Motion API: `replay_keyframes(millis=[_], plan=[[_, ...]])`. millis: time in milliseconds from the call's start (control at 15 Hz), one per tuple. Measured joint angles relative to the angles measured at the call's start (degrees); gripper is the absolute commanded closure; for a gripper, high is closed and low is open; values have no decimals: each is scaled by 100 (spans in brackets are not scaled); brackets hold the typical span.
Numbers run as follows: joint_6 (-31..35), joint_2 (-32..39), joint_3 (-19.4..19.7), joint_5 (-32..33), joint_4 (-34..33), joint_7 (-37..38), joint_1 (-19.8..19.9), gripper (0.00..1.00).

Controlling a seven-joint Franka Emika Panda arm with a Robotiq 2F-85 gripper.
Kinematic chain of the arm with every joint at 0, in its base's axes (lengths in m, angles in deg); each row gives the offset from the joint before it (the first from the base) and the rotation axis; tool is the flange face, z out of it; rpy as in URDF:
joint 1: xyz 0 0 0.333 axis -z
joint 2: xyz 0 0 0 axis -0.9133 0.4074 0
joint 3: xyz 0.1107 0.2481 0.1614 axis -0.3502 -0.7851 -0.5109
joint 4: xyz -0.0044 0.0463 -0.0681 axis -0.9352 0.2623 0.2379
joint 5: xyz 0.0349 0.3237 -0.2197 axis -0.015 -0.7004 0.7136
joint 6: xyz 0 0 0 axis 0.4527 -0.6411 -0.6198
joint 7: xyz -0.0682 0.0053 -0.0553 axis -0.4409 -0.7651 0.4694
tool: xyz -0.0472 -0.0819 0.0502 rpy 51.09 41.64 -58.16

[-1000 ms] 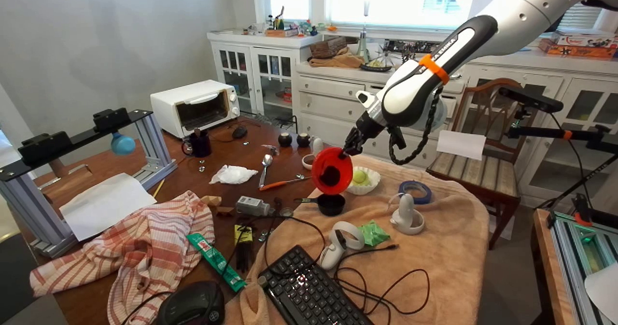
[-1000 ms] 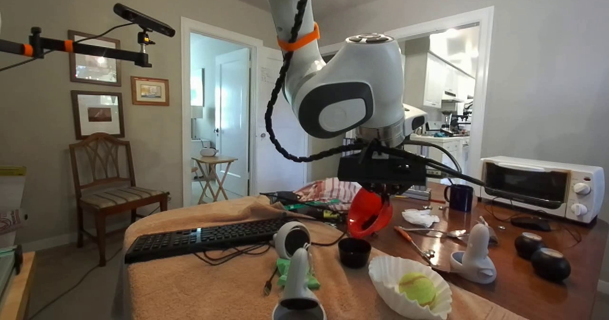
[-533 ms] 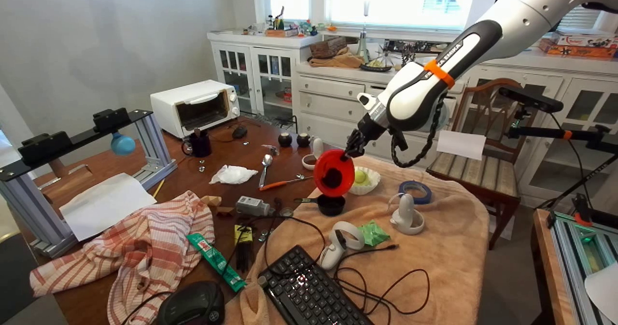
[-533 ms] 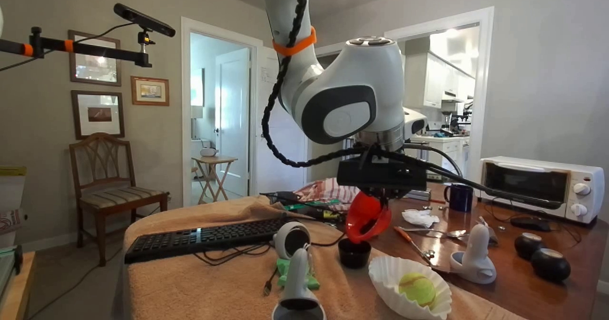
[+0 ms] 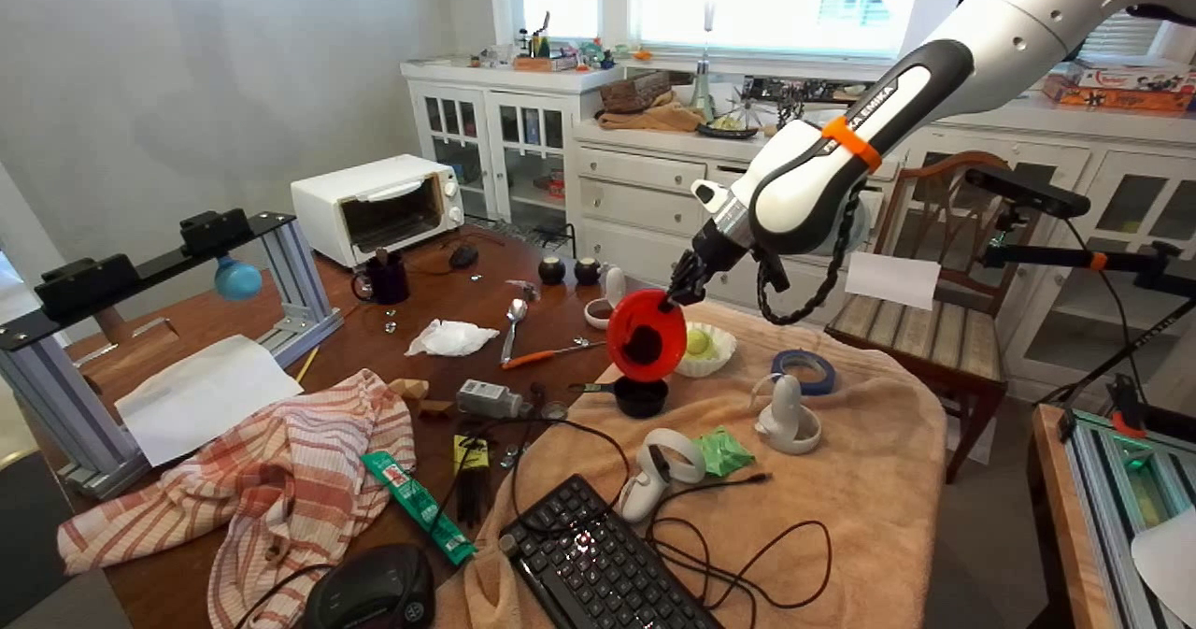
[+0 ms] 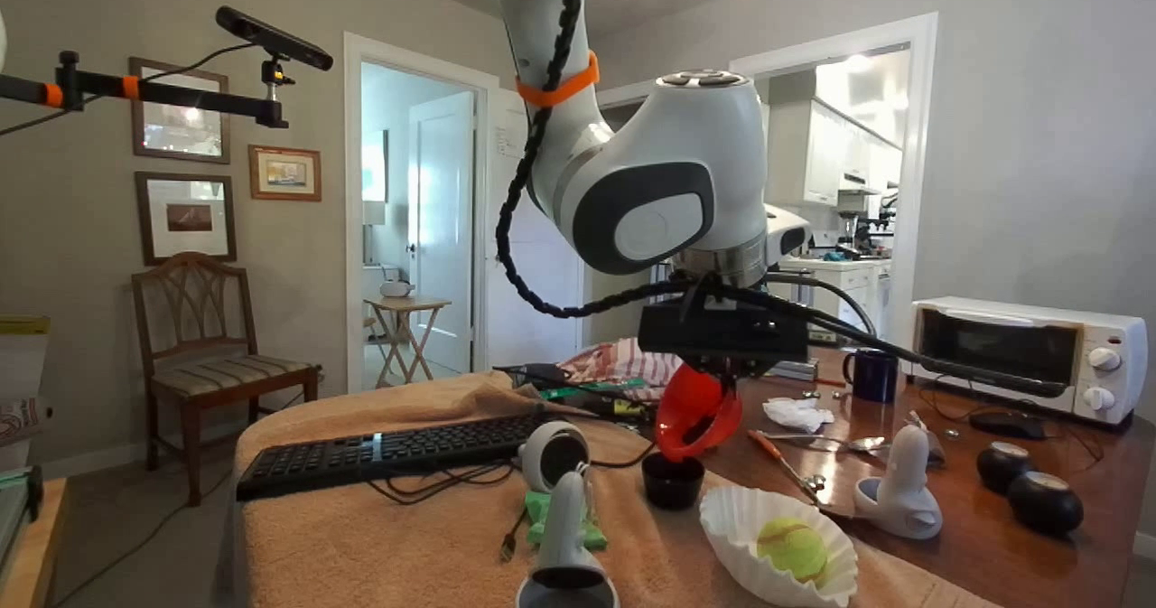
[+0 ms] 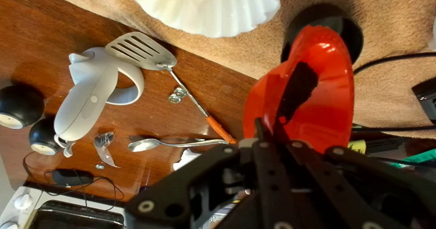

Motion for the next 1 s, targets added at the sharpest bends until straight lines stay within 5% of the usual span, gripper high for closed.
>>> replay_keyframes(millis=[1000], plan=[[0,8,73,724,-135,316,-40,99]])
